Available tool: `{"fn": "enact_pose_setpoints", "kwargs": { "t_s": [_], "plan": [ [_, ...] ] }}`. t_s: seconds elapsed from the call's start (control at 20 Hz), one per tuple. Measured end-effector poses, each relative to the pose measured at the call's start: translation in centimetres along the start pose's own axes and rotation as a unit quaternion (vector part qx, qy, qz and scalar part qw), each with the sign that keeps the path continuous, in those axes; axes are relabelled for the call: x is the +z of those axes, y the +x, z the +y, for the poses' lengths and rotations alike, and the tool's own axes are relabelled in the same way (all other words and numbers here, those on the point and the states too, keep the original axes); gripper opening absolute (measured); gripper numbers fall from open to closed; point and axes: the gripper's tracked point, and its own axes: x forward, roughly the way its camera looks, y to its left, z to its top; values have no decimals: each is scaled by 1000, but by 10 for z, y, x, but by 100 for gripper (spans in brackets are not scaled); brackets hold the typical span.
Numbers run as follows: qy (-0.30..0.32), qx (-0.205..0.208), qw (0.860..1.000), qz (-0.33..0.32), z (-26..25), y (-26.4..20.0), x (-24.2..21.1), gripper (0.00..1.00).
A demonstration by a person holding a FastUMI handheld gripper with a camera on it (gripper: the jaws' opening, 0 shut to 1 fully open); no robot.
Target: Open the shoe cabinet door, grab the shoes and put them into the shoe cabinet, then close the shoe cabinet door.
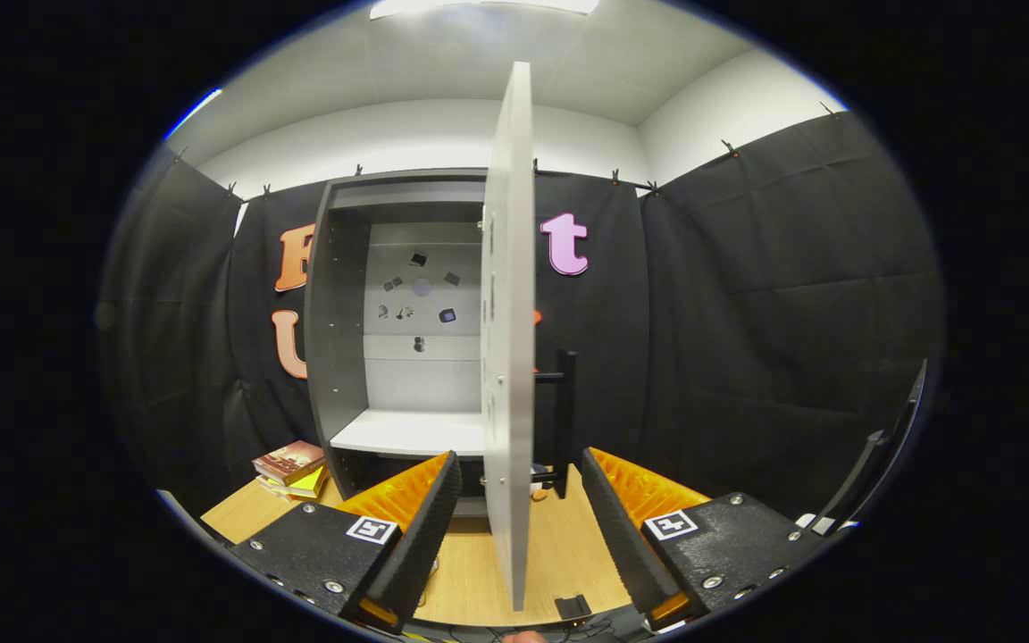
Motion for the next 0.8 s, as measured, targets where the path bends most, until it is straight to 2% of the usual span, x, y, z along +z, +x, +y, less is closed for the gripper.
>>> {"fn": "enact_pose_setpoints", "kwargs": {
  "t_s": [0.45,0.8],
  "plan": [
    [3,61,998,30,112,12,-26,88],
    [22,84,989,119,187,37,-111,88]
  ]
}}
